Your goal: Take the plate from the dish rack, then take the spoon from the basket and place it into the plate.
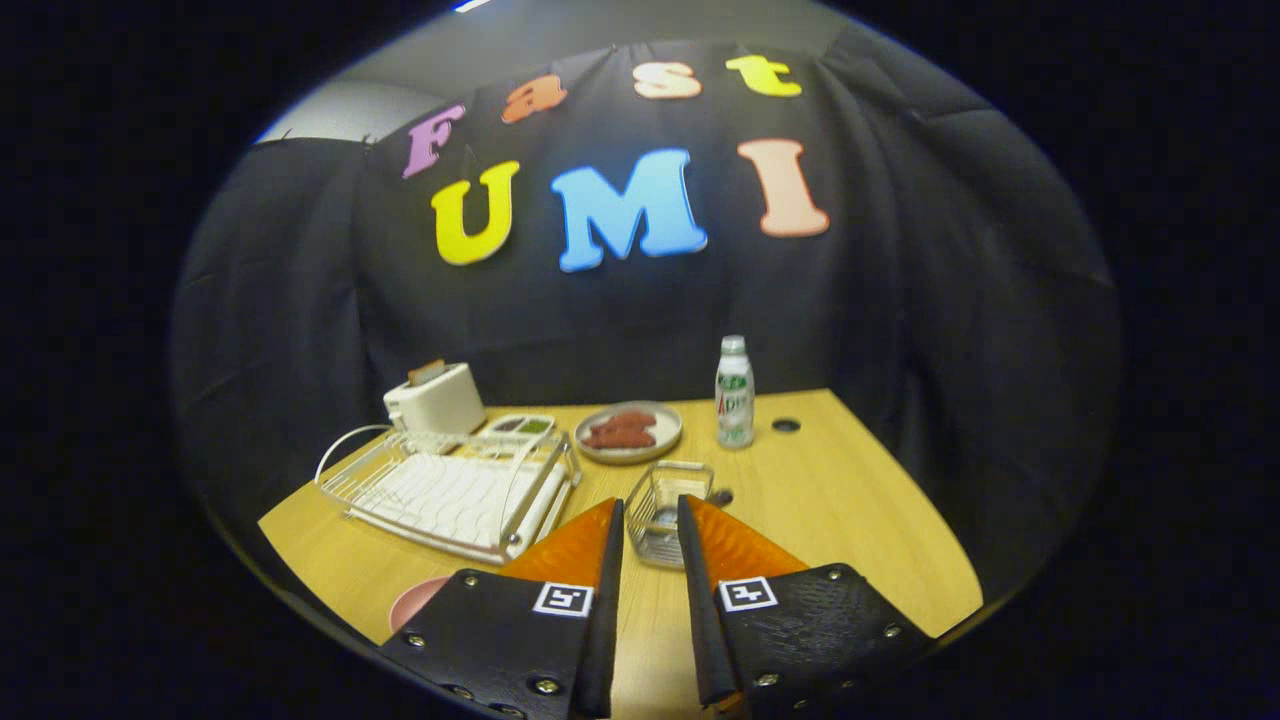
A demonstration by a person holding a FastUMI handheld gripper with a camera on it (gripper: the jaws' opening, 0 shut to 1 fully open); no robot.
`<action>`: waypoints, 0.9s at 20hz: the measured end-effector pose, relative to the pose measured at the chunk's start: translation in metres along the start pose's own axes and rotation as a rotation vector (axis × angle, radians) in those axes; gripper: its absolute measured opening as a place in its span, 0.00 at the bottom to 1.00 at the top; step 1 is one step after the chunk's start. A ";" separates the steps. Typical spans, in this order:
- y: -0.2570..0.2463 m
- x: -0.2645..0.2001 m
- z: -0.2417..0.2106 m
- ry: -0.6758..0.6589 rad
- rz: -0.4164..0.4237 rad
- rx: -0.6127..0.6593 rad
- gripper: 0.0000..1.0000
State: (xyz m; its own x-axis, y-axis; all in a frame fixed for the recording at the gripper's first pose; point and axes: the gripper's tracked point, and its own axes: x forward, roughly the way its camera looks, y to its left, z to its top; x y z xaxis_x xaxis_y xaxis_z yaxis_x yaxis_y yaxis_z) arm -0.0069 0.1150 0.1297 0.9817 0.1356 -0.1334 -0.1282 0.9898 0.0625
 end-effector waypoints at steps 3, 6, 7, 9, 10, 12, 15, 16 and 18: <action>-0.003 0.003 0.020 -0.096 0.006 -0.044 0.31; -0.014 0.014 0.027 -0.135 -0.006 -0.066 0.31; -0.017 0.017 0.025 -0.141 -0.007 -0.069 0.32; -0.021 0.026 0.013 -0.131 -0.012 -0.057 0.32; -0.024 0.031 0.009 -0.129 -0.017 -0.052 0.32; -0.029 0.043 -0.003 -0.123 -0.024 -0.047 0.32; -0.033 0.060 -0.025 -0.105 -0.028 -0.029 0.32; -0.035 0.066 -0.033 -0.094 -0.030 -0.027 0.32; -0.036 0.077 -0.045 -0.082 -0.026 -0.018 0.32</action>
State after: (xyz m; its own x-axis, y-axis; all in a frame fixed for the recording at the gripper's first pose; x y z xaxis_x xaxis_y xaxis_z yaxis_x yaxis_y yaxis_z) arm 0.0673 0.0919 0.0726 0.9929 0.1063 -0.0531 -0.1041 0.9937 0.0422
